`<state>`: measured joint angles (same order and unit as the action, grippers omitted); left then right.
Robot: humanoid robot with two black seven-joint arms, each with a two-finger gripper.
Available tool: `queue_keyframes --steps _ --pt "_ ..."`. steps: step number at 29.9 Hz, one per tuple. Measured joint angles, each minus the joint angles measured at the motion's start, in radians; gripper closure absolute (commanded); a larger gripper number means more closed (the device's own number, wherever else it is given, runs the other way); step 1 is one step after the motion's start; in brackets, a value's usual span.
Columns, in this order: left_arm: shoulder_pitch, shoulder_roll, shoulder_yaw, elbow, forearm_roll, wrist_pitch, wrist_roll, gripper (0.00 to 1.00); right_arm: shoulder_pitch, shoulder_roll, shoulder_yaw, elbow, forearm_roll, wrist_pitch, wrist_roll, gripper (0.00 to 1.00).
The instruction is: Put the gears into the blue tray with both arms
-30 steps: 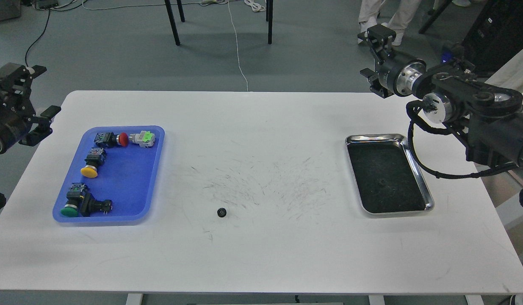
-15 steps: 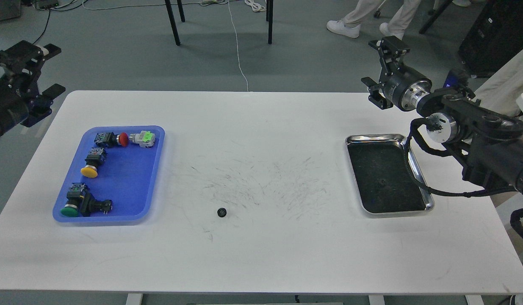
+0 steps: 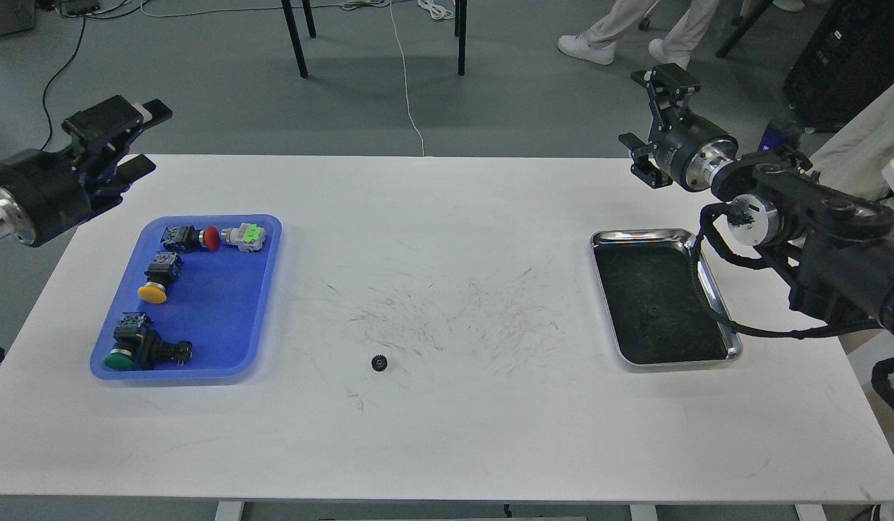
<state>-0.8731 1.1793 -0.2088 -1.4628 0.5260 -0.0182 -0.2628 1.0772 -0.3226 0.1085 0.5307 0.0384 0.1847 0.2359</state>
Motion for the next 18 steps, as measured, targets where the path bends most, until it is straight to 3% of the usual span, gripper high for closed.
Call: queue_keyframes --steps 9,18 --pt "0.027 -0.266 0.001 0.313 -0.149 0.027 -0.001 0.01 -0.015 0.008 0.002 -0.002 0.000 -0.012 0.008 0.04" --pt "0.044 -0.521 0.054 0.670 -0.152 -0.010 0.011 0.01 -0.016 0.008 -0.001 -0.004 -0.001 -0.014 0.009 0.04"
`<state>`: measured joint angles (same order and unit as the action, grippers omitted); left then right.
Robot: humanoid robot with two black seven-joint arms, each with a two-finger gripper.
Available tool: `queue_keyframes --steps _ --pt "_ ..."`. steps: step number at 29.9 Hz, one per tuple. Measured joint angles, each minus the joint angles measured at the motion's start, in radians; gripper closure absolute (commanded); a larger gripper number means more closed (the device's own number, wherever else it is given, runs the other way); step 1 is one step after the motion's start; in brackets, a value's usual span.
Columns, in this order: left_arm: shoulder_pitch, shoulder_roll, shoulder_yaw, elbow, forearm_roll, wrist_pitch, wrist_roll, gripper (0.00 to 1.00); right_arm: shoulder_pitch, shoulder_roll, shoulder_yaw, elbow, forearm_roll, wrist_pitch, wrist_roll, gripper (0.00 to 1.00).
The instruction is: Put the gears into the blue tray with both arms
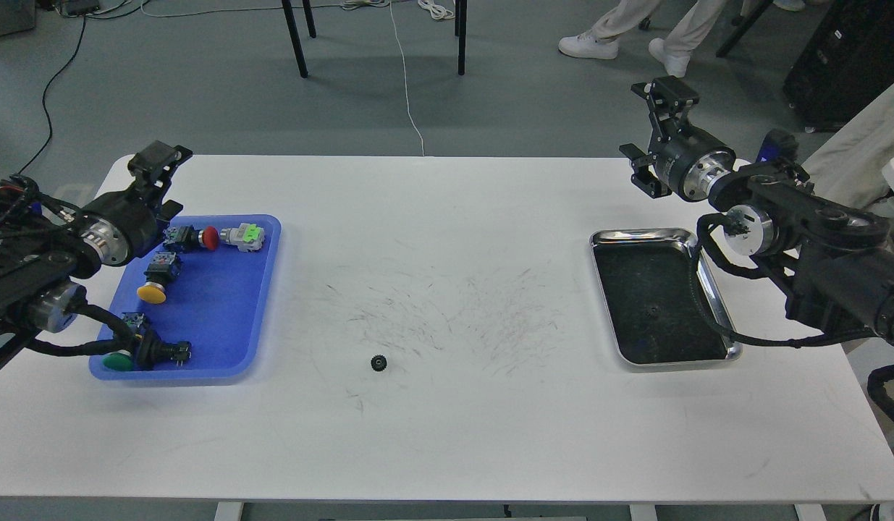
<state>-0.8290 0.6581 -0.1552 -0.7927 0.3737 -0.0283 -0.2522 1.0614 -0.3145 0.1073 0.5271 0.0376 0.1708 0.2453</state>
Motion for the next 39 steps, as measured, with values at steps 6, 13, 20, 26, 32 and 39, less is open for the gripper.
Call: queue_keyframes --steps 6,13,20,26,32,39 --pt "-0.051 -0.081 0.118 0.068 0.019 0.023 0.037 0.01 -0.009 0.004 0.001 -0.001 0.000 -0.003 0.004 0.04" --pt "-0.119 -0.105 0.298 0.066 0.155 0.031 0.041 0.01 -0.013 0.008 0.001 0.001 0.001 -0.007 0.006 0.04" --pt "-0.219 -0.079 0.387 -0.026 0.358 0.031 0.033 0.01 -0.014 0.008 -0.003 0.001 -0.001 -0.006 0.008 0.04" --pt "-0.336 -0.005 0.451 -0.235 0.506 0.069 0.031 0.01 -0.014 0.008 -0.006 0.002 -0.013 -0.004 0.009 0.04" --pt "-0.482 -0.006 0.555 -0.389 0.551 0.100 0.035 0.01 -0.014 0.008 -0.005 0.001 -0.024 -0.005 0.009 0.04" --pt "-0.625 -0.036 0.704 -0.469 0.653 0.124 0.037 0.01 -0.013 0.008 -0.008 0.001 -0.041 -0.005 0.009 0.04"
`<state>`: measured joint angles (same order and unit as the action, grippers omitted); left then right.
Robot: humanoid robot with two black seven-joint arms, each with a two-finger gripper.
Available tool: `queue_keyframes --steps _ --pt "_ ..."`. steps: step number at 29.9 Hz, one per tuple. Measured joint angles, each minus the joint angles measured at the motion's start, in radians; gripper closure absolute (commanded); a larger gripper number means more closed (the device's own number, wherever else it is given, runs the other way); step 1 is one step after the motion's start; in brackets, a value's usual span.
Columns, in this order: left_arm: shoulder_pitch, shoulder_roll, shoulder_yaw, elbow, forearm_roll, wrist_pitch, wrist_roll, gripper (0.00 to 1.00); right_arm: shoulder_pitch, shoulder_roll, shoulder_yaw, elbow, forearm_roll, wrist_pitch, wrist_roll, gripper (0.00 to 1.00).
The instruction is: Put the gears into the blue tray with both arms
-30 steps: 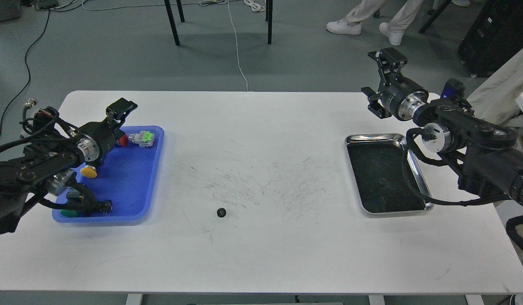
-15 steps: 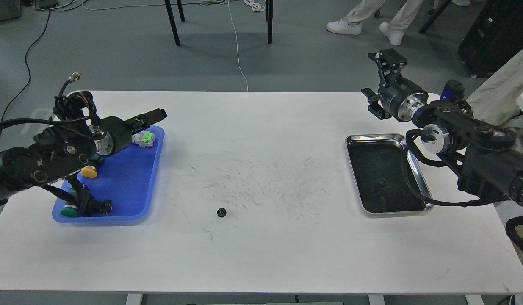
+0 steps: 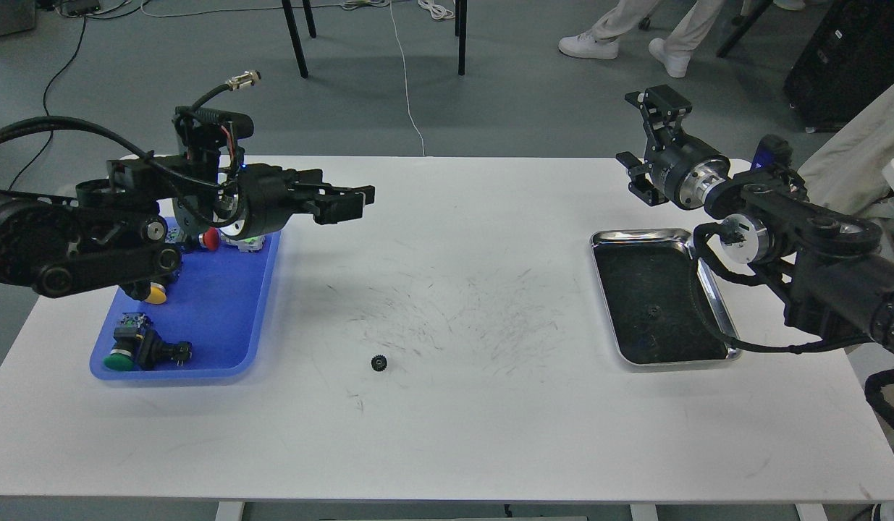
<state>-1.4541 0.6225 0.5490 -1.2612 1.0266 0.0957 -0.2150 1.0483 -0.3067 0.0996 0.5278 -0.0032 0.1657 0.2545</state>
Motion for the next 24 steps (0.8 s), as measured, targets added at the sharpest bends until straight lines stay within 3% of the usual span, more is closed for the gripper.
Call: queue_keyframes --steps 8,15,17,24 --pt "-0.120 -0.031 0.139 -0.069 0.078 0.084 0.008 0.01 0.001 0.000 -0.003 -0.002 -0.009 0.000 0.000 0.04" --pt "-0.157 -0.060 0.172 -0.098 0.082 0.125 0.025 0.01 -0.003 -0.002 -0.003 -0.006 -0.019 0.000 0.000 0.04" --pt "-0.160 -0.060 0.189 -0.119 0.079 0.128 -0.005 0.01 -0.004 -0.002 -0.003 -0.006 -0.021 0.000 0.000 0.04" --pt "-0.191 -0.062 0.305 -0.139 0.136 0.176 -0.193 0.01 -0.013 -0.003 0.006 -0.007 -0.021 0.003 0.006 0.04"
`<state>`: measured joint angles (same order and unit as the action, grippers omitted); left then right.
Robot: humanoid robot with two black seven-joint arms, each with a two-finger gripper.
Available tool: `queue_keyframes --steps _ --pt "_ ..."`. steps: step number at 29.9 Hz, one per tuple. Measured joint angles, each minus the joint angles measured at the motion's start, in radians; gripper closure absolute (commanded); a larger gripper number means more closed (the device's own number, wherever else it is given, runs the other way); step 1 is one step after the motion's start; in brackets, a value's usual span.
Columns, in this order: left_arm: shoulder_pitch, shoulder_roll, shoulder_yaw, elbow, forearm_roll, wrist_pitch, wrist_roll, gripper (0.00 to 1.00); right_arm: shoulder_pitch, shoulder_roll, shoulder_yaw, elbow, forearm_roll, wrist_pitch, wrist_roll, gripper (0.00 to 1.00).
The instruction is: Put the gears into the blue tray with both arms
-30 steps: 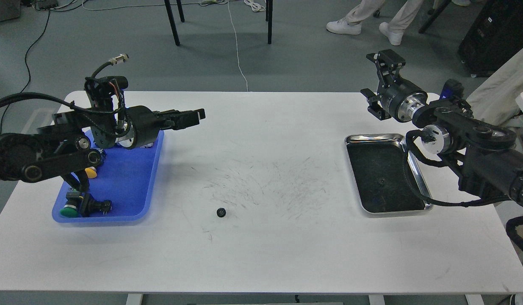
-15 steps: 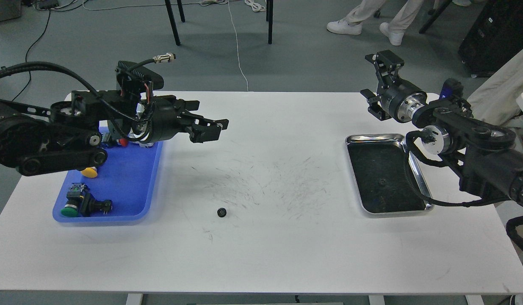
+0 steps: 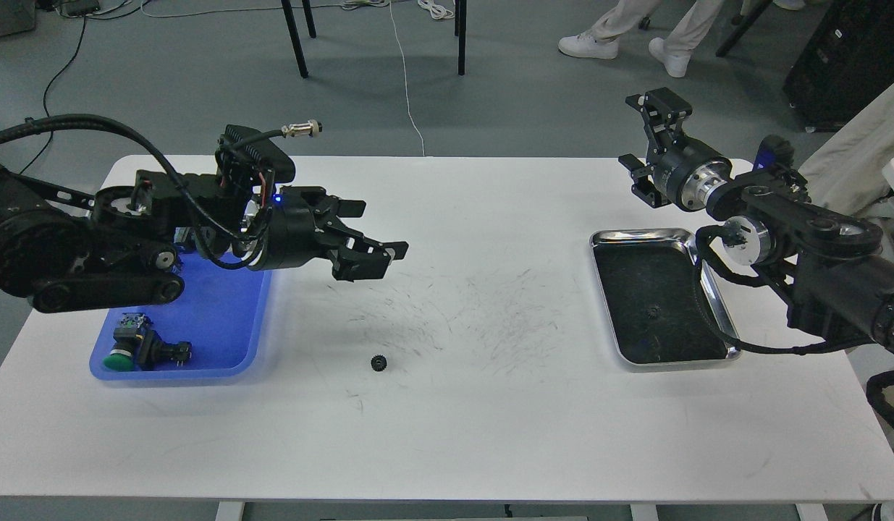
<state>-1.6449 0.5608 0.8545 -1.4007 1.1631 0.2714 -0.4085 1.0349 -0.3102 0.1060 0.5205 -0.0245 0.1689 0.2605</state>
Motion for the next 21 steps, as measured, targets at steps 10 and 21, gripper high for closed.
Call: queue_keyframes --steps 10,21 --pt "0.023 -0.080 0.089 0.007 0.169 0.098 -0.038 0.01 -0.064 -0.015 0.067 -0.001 0.000 -0.003 0.052 0.04" --pt "0.123 -0.184 0.121 0.108 0.222 0.139 -0.034 0.04 -0.129 -0.021 0.137 0.000 0.000 -0.005 0.099 0.03"
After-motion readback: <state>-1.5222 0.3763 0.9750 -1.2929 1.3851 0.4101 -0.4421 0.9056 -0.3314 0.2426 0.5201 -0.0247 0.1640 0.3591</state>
